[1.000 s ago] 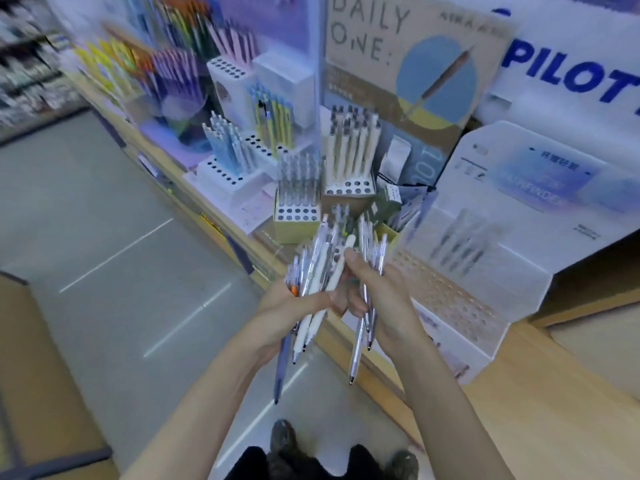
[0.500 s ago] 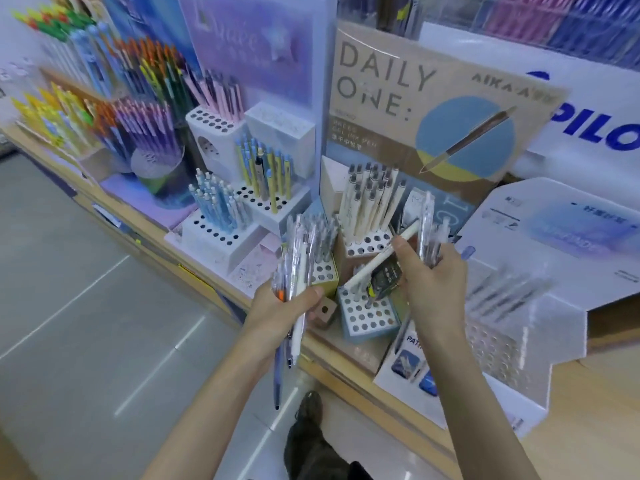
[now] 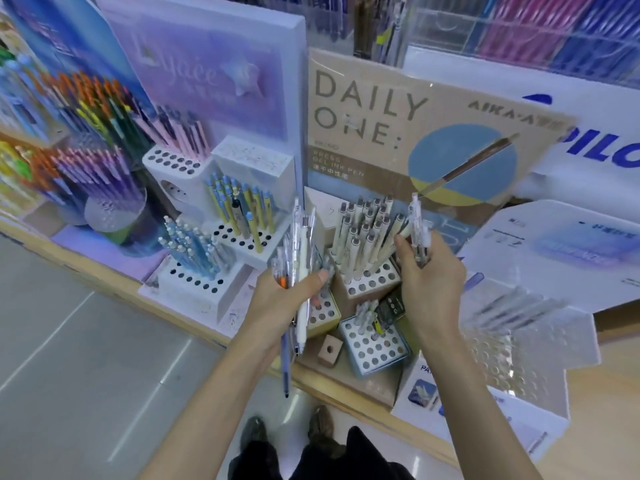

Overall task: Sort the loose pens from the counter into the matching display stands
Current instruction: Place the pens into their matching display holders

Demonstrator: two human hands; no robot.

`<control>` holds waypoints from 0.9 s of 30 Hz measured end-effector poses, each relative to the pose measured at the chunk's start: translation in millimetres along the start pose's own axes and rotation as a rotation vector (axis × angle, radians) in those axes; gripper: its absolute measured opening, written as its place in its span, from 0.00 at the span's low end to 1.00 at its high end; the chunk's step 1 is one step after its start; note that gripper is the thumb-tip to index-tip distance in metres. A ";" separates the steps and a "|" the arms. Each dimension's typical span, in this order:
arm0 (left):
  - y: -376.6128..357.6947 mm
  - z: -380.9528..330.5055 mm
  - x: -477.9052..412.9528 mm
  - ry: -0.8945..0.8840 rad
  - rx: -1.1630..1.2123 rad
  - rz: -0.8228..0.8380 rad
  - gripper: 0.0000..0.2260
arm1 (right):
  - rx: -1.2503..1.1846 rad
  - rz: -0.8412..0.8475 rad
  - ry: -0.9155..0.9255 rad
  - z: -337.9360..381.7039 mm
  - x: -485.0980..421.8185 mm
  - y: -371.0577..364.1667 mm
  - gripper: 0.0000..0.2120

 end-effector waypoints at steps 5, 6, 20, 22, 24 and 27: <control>7.3 -1.7 -14.8 0.045 -0.046 0.061 0.03 | 0.017 0.005 -0.057 -4.8 0.9 -3.5 0.08; 8.3 -2.1 -16.6 0.050 -0.046 0.070 0.04 | 0.037 0.023 -0.038 -2.5 -0.2 -3.9 0.09; 18.5 -12.9 -26.6 0.080 -0.011 0.115 0.07 | 0.151 0.134 -0.121 -4.3 0.7 -16.3 0.05; 20.4 -14.0 -25.1 0.076 -0.003 0.115 0.07 | 0.073 0.127 -0.177 -5.4 3.4 -14.5 0.12; 22.7 -15.2 -23.2 0.071 0.003 0.124 0.09 | -0.050 0.069 -0.212 -6.4 10.8 -11.5 0.17; 28.5 -16.4 -22.3 0.073 0.024 0.114 0.17 | -0.209 -0.015 -0.174 -2.5 21.5 -8.5 0.09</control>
Point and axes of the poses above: each hand's wrist, its own x-axis away from the middle knuckle, its own y-axis out of the back of the hand, z = x × y, the point moved 2 cm from there along -x, towards the middle knuckle, and after that the axes turned 11 degrees about z, right-handed, at the moved point
